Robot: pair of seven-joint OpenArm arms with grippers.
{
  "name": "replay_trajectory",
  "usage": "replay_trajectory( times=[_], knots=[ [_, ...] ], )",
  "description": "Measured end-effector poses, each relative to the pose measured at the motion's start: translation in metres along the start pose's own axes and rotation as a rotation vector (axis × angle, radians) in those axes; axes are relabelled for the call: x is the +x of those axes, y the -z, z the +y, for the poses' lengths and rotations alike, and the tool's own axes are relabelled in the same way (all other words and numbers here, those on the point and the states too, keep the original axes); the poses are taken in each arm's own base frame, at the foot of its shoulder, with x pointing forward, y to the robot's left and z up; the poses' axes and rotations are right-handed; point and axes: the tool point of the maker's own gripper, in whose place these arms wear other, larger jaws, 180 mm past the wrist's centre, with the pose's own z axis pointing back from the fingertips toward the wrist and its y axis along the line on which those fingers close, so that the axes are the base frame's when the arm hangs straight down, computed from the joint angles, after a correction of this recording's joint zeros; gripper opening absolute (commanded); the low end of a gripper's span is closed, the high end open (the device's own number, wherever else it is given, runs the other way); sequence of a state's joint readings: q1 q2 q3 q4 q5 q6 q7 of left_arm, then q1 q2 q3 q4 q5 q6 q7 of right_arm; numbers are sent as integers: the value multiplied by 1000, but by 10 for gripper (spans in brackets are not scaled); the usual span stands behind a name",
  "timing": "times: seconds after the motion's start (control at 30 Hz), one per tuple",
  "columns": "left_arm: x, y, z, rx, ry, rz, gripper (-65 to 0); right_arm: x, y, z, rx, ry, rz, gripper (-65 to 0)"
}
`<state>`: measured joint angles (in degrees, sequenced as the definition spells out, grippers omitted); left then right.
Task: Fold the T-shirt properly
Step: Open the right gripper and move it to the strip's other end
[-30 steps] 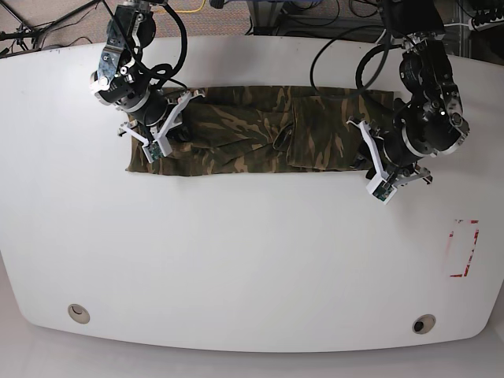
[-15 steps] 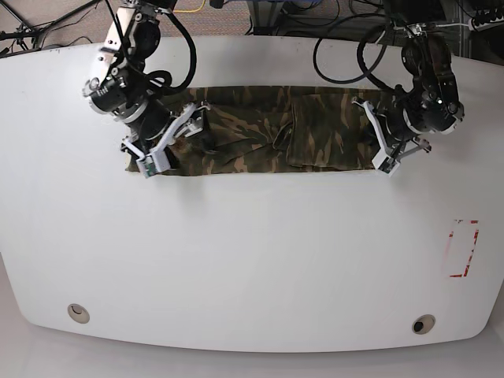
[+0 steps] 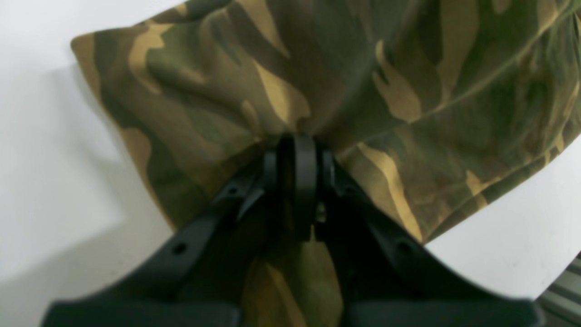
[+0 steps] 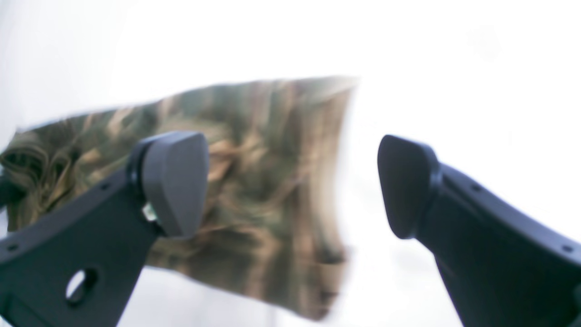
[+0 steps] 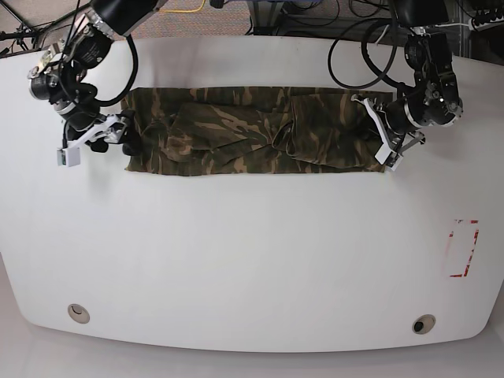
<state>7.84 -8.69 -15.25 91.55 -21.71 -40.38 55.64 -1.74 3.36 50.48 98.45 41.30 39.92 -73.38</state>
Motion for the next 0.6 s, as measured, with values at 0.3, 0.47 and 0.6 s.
replay_trajectory(
  times=[0.3, 0.47, 0.6],
  knots=[
    [2, 4, 1, -9, -15, -16, -615, -29, 5, -37, -2, 119, 75, -92],
    [1, 4, 1, -12, -19, -21, -615, -41, 10, -30, 26, 131, 97, -98],
    [1, 4, 1, -11, -19, -20, -615, -48, 16, -20, 59, 113, 126, -127]
  ],
)
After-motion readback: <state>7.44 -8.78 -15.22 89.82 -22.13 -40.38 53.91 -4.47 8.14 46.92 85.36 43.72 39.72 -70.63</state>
